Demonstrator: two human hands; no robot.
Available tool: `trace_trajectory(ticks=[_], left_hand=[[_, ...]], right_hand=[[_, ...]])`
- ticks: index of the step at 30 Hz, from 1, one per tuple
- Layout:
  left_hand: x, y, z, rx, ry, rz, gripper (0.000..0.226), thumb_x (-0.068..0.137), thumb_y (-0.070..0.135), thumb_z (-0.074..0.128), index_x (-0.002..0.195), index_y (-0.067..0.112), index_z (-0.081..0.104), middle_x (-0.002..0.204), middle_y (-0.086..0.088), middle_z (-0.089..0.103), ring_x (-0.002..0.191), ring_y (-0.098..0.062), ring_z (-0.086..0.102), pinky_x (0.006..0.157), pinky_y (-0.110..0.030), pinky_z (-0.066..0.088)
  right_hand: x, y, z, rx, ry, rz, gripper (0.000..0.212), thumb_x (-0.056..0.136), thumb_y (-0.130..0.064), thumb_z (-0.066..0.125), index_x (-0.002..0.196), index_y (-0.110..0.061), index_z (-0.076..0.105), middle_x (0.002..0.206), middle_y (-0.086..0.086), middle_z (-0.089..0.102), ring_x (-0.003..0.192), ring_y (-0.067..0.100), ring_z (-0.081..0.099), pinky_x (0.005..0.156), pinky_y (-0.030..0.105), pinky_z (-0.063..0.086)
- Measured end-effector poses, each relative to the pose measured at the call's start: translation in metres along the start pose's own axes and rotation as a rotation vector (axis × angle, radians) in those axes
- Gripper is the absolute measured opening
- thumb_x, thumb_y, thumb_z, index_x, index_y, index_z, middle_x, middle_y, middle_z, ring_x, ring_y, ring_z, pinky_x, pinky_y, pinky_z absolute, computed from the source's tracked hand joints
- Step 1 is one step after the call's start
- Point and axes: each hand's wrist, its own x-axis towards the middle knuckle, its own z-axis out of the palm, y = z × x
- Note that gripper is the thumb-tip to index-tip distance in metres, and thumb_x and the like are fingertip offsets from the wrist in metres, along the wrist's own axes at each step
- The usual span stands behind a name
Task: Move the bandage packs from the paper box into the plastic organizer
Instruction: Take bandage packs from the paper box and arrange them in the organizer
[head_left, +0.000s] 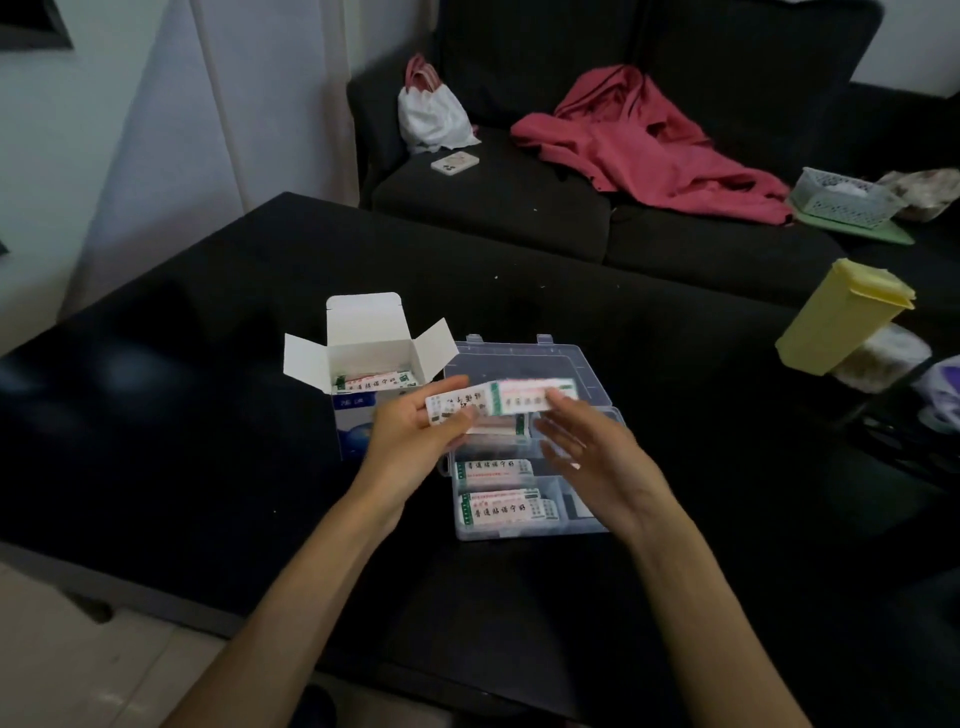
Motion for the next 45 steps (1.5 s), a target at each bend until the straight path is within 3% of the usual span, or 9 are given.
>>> trace_trajectory(ticks=[4, 11, 16, 20, 23, 29, 36, 41, 45], left_hand=[[-0.001, -0.002, 0.004, -0.055, -0.059, -0.056, 0.027, 0.093, 0.014, 0.055, 0.119, 0.019, 0.062, 0.102, -0.002, 0.073, 0.094, -0.007, 0.069, 0.075, -0.018, 0.055], [0.003, -0.005, 0.008, -0.166, -0.099, -0.142, 0.026, 0.100, 0.026, 0.043, 0.102, 0.022, 0.069, 0.103, -0.004, 0.072, 0.097, -0.013, 0.068, 0.086, -0.028, 0.054], [0.008, -0.010, 0.009, 0.269, -0.110, 0.006, 0.020, 0.100, 0.020, 0.043, 0.111, 0.027, 0.058, 0.110, 0.002, 0.061, 0.096, -0.006, 0.061, 0.071, -0.016, 0.049], [0.013, -0.014, 0.004, 0.611, -0.072, 0.177, 0.014, 0.098, 0.022, 0.049, 0.108, 0.028, 0.056, 0.109, 0.006, 0.058, 0.097, -0.004, 0.056, 0.073, -0.016, 0.046], [0.012, -0.019, 0.000, 0.867, 0.052, 0.341, 0.019, 0.091, 0.028, 0.060, 0.110, 0.031, 0.059, 0.108, 0.007, 0.058, 0.104, -0.008, 0.054, 0.086, -0.025, 0.046], [0.007, -0.015, 0.000, 1.276, 0.019, 0.431, 0.024, 0.093, 0.031, 0.057, 0.116, 0.035, 0.061, 0.096, 0.009, 0.036, 0.090, -0.006, 0.034, 0.078, -0.021, 0.031], [0.007, -0.016, -0.001, 1.357, -0.076, 0.398, 0.023, 0.094, 0.028, 0.056, 0.115, 0.033, 0.064, 0.101, 0.007, 0.067, 0.085, -0.008, 0.060, 0.076, -0.028, 0.050], [0.010, -0.017, -0.006, 1.333, -0.101, 0.294, 0.029, 0.090, 0.027, 0.057, 0.116, 0.036, 0.064, 0.103, 0.009, 0.068, 0.091, -0.012, 0.062, 0.078, -0.031, 0.050], [0.013, -0.019, -0.006, 1.311, -0.098, 0.265, 0.029, 0.091, 0.024, 0.057, 0.116, 0.035, 0.065, 0.112, 0.010, 0.067, 0.097, -0.011, 0.061, 0.080, -0.029, 0.046]], right_hand=[[0.002, 0.015, 0.011, -0.197, 0.102, -0.060, 0.011, 0.080, -0.020, 0.071, 0.084, -0.011, 0.067, 0.087, 0.002, 0.074, 0.089, 0.013, 0.069, 0.078, 0.021, 0.053], [0.004, 0.027, 0.022, -0.195, 0.273, -0.280, 0.012, 0.080, -0.015, 0.073, 0.087, -0.012, 0.064, 0.083, 0.003, 0.073, 0.074, 0.009, 0.070, 0.063, 0.016, 0.054], [0.008, 0.026, 0.022, -0.247, 0.191, -0.314, 0.036, 0.084, -0.013, 0.069, 0.114, -0.020, 0.049, 0.091, 0.004, 0.069, 0.071, 0.006, 0.069, 0.061, 0.014, 0.052], [0.013, 0.014, 0.009, -0.529, -0.032, -0.382, 0.022, 0.092, -0.008, 0.057, 0.112, -0.018, 0.059, 0.101, 0.007, 0.063, 0.070, 0.000, 0.066, 0.061, 0.014, 0.050], [0.020, 0.015, 0.000, -0.805, 0.012, -0.464, 0.018, 0.091, -0.011, 0.060, 0.103, -0.023, 0.064, 0.094, -0.004, 0.066, 0.077, -0.001, 0.064, 0.066, 0.014, 0.052], [0.027, 0.023, -0.010, -1.211, 0.123, -0.445, 0.014, 0.087, -0.024, 0.066, 0.101, -0.023, 0.069, 0.092, -0.007, 0.067, 0.084, 0.005, 0.061, 0.077, 0.027, 0.053], [0.031, 0.027, -0.006, -1.237, 0.156, -0.338, 0.015, 0.081, -0.027, 0.072, 0.080, -0.032, 0.059, 0.075, -0.013, 0.062, 0.077, 0.006, 0.064, 0.073, 0.030, 0.055], [0.034, 0.028, -0.006, -1.230, 0.227, -0.297, 0.017, 0.077, -0.027, 0.077, 0.070, -0.030, 0.061, 0.073, -0.009, 0.066, 0.072, 0.005, 0.063, 0.070, 0.028, 0.054], [0.033, 0.029, -0.007, -1.300, 0.242, -0.247, 0.009, 0.078, -0.033, 0.075, 0.082, -0.027, 0.071, 0.077, -0.010, 0.067, 0.070, 0.005, 0.061, 0.071, 0.030, 0.056]])
